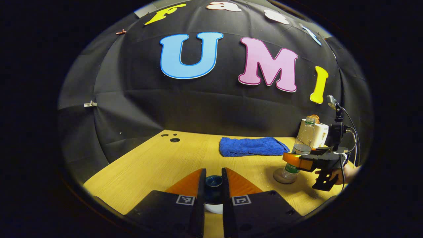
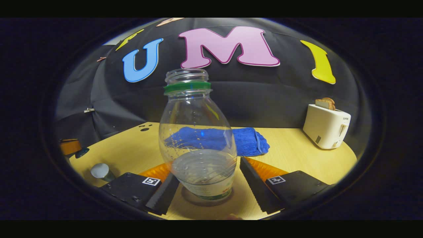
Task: Open the teacup lid with one hand, grasp the water bottle and pour water into the teacup with the other hand; after pouring, place the water bottle on the coaster and then close the teacup lid.
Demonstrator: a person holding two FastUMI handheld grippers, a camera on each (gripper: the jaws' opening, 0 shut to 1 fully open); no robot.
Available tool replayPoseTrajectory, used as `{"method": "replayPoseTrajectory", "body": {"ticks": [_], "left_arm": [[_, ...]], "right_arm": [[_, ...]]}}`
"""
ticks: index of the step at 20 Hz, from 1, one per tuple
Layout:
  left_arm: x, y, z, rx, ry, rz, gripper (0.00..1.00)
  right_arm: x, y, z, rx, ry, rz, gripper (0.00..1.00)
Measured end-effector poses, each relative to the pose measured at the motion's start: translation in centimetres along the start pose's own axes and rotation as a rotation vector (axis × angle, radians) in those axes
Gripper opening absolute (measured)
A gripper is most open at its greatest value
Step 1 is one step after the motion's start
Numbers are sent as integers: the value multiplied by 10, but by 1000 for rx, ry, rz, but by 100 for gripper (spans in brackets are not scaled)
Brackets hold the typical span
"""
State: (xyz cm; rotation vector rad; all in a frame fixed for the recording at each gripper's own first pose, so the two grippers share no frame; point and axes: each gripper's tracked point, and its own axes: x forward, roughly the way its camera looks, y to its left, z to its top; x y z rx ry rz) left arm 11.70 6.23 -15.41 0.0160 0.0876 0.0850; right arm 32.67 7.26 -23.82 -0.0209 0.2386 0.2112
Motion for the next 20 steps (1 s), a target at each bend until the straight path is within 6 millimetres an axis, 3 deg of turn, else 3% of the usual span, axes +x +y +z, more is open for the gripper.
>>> {"method": "replayPoseTrajectory", "body": {"ticks": [9,16,20], "left_arm": [[2,0,6,-8,-14,-4,26],[9,-9,-38,14,33,-15,27],[16,-18,-54,90,31,-44,23]], "right_arm": [[-39,8,-14,-13,36,30,100],[-92,-6,-47,15,119,-5,100],[-107,-14,-49,104,140,-27,100]]}}
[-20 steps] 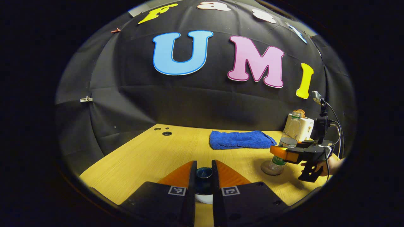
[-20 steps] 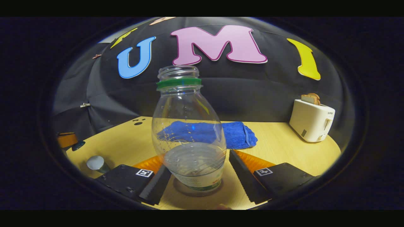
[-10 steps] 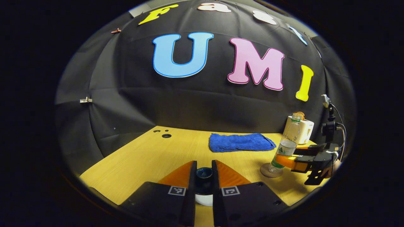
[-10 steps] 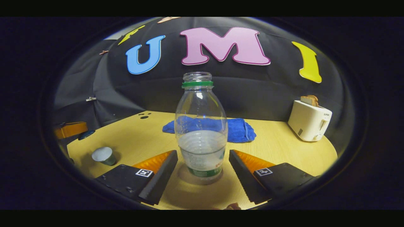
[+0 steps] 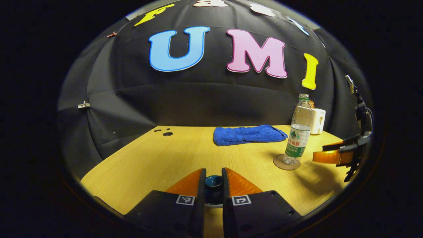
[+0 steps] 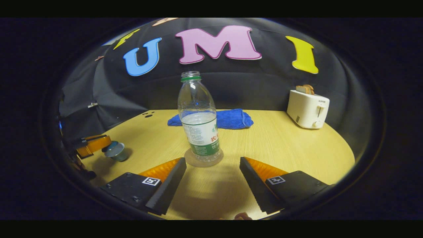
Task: Open the teacup lid with one hand, grasp the water bottle and pour water into the teacup with the other hand; after pouring, place the water bottle on the coaster and then close the teacup lid.
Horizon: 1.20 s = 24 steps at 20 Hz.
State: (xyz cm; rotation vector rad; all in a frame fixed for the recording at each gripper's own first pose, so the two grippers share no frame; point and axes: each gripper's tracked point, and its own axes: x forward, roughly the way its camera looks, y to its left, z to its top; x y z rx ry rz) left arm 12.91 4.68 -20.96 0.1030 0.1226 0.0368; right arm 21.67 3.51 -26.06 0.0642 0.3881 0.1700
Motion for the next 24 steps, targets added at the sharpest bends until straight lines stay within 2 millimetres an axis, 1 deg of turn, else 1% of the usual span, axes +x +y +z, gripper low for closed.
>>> {"method": "replayPoseTrajectory", "body": {"ticks": [1,2,3,7,8,9,10,11,12,13,14,15,16,18,19,20,21,22,23,24], "left_arm": [[1,-2,-1,6,-3,-4,27],[3,-3,-1,8,-6,-9,22],[5,-4,-3,10,-7,-15,27],[7,-7,-8,27,-6,-25,27],[7,-7,-10,32,-3,-24,27],[6,-8,-10,35,-6,-22,24],[6,-7,-11,36,-7,-22,27],[5,-7,-13,36,-6,-19,27],[5,-6,-13,34,-8,-18,28],[5,-7,-12,31,-14,-20,24],[5,-6,-12,27,-16,-19,30],[5,-6,-12,21,-18,-19,27],[5,-6,-12,19,-19,-16,27],[3,-5,-10,25,-20,-5,38],[0,-4,-4,26,-23,-1,41],[-2,-1,3,29,-35,19,59],[-6,3,13,29,-47,36,57],[-10,5,24,24,-61,49,82],[-13,6,31,16,-70,54,78],[-16,7,40,3,-75,54,88]], "right_arm": [[-1,-3,3,10,-5,-8,100],[-1,-6,5,13,-9,-15,100],[-2,-8,7,14,-12,-21,100],[-5,-12,9,17,-17,-25,99],[-6,-12,9,12,-17,-26,99],[-6,-12,8,10,-15,-24,99],[-6,-11,7,8,-13,-21,99],[-7,-10,7,7,-12,-17,99],[-7,-9,7,4,-12,-16,99],[-7,-8,7,3,-12,-14,99],[-7,-7,7,3,-13,-11,99],[-7,-6,7,5,-11,-6,99],[-7,-4,6,13,-10,2,99],[-9,-2,13,29,-22,8,99],[-10,-2,17,28,-27,4,99],[-12,-3,22,25,-31,-2,99],[-15,-4,29,21,-33,-10,99],[-20,-3,38,19,-43,-15,99],[-26,-1,51,15,-60,-15,99],[-34,0,62,7,-74,-19,99]]}}
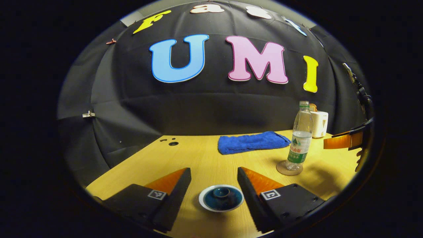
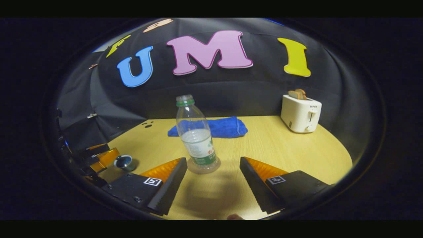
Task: Open the teacup lid with one hand, grasp the water bottle and pour water into the teacup with the other hand; after pouring, place the water bottle on the coaster and then close the teacup lid.
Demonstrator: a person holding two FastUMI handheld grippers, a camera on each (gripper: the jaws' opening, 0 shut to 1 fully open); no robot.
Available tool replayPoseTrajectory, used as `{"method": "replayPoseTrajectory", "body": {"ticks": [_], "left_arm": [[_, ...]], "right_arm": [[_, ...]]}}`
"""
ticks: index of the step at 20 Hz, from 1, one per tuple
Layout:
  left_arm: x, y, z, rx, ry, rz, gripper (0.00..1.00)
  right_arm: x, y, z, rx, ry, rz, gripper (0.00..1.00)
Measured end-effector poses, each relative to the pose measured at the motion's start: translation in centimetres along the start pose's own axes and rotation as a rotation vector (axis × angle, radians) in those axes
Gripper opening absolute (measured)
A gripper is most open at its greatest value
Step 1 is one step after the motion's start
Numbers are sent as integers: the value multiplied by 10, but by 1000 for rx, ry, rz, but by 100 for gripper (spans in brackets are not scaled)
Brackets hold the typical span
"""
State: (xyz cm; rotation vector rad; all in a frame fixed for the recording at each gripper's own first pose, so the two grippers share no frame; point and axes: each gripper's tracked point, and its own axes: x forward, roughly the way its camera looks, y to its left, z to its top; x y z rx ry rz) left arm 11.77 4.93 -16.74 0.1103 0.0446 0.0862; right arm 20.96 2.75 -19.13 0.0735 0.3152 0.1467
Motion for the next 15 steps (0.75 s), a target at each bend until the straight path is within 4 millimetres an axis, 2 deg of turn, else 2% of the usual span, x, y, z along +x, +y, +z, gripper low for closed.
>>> {"method": "replayPoseTrajectory", "body": {"ticks": [2,6,8,13,15], "left_arm": [[-8,4,21,-21,-6,4,99],[-42,17,62,6,-3,21,97],[-62,22,86,3,-2,6,97],[-104,33,157,-4,-56,-41,97],[-121,40,182,-20,-85,-41,97]], "right_arm": [[-15,1,23,-26,-21,-17,99],[-60,7,75,-109,-93,-66,99],[-82,18,102,-133,-144,-73,99],[-131,59,141,-110,-222,-56,99],[-147,66,148,-114,-244,-61,98]]}}
